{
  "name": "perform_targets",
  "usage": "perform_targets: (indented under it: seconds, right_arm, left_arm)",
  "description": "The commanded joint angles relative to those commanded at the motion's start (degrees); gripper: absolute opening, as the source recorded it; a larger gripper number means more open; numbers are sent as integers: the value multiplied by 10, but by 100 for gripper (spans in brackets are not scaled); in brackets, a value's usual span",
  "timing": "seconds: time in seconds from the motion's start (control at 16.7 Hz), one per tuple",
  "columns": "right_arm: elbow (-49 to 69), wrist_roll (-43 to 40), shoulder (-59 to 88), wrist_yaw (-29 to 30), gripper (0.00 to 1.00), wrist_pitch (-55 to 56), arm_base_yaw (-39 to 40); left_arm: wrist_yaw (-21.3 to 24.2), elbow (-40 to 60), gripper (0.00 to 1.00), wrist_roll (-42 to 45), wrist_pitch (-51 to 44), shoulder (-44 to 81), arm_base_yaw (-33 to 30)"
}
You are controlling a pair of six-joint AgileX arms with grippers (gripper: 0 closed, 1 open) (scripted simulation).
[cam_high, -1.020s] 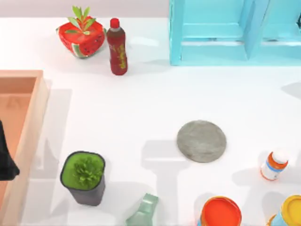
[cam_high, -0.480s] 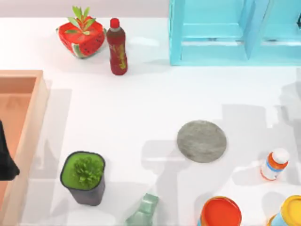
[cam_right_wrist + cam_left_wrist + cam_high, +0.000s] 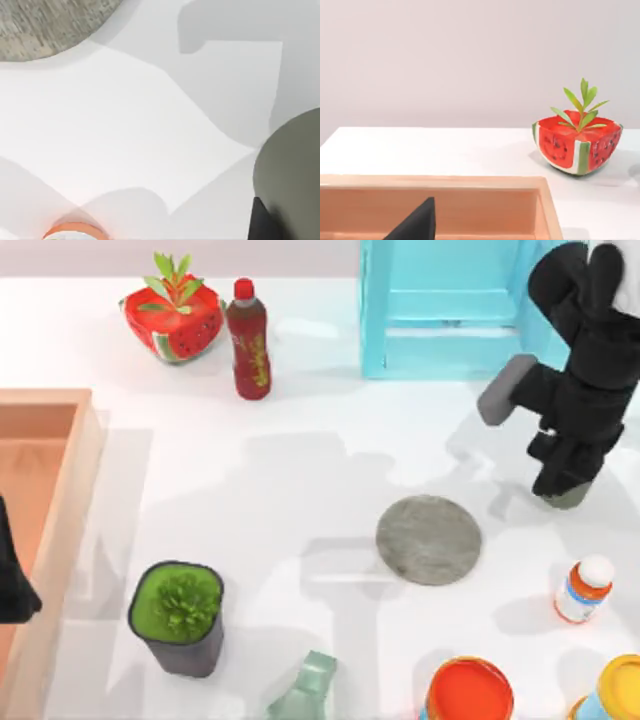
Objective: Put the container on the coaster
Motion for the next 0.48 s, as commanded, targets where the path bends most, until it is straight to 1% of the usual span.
perform_targets:
  seconds: [0.3,0.48]
  right_arm:
    - [78,346,47,-4,0,-63,102]
    - [121,520,59,-6,0,-85,142]
  left_arm:
    - [0,0,100,0,0,0,0]
    - [0,0,100,0,0,0,0]
